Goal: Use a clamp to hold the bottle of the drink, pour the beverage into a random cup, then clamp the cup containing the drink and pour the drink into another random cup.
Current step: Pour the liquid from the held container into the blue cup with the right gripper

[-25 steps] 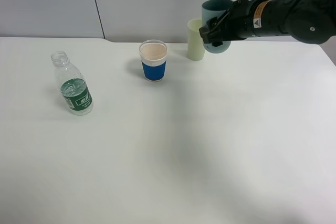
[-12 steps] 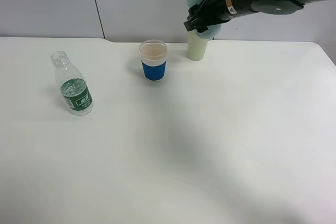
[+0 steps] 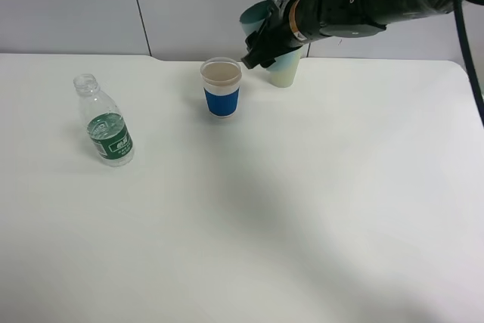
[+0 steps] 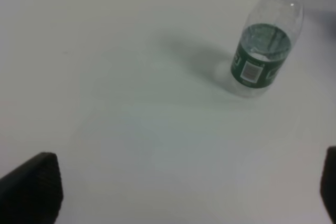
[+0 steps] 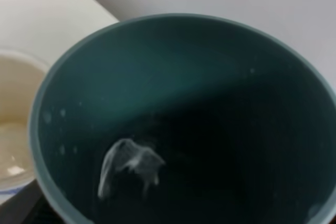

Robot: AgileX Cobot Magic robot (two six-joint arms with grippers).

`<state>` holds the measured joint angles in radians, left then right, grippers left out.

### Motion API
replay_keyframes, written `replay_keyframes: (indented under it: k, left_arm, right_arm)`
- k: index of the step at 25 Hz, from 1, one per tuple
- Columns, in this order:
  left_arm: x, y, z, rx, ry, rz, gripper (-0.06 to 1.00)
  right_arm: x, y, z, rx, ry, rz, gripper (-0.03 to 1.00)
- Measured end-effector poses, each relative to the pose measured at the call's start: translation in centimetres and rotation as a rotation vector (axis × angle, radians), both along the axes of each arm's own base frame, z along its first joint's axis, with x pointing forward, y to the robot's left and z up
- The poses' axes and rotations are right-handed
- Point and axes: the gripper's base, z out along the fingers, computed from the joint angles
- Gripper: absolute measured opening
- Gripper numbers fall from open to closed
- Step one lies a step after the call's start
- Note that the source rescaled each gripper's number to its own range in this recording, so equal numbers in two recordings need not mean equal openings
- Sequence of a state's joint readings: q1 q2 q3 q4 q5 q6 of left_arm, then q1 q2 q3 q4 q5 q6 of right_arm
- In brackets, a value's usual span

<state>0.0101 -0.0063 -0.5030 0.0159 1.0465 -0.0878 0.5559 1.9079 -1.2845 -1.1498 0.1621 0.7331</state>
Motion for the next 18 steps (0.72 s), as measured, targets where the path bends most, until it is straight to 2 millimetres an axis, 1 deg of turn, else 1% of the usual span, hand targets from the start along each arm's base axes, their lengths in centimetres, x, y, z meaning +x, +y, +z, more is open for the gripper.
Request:
replay_keyframes:
  k: [2, 4, 10, 18]
  left_arm:
    - [0.0, 0.0, 0.0, 0.000, 0.000, 0.000, 1.00]
    - [0.0, 0.0, 0.0, 0.000, 0.000, 0.000, 1.00]
    - [0.0, 0.0, 0.0, 0.000, 0.000, 0.000, 1.00]
    - [0.0, 0.0, 0.0, 0.000, 0.000, 0.000, 1.00]
  right_arm:
    - [0.1, 0.4, -0.3, -0.014, 0.003, -0.001, 0.00]
    - [0.1, 0.9, -0.2, -0.029, -0.010, 0.015, 0.00]
    - [0.4, 2.1, 1.1, -0.064, -0.075, 0.037, 0.00]
    - [0.3, 2.6, 1.0, -0.109, -0.092, 0.045, 0.00]
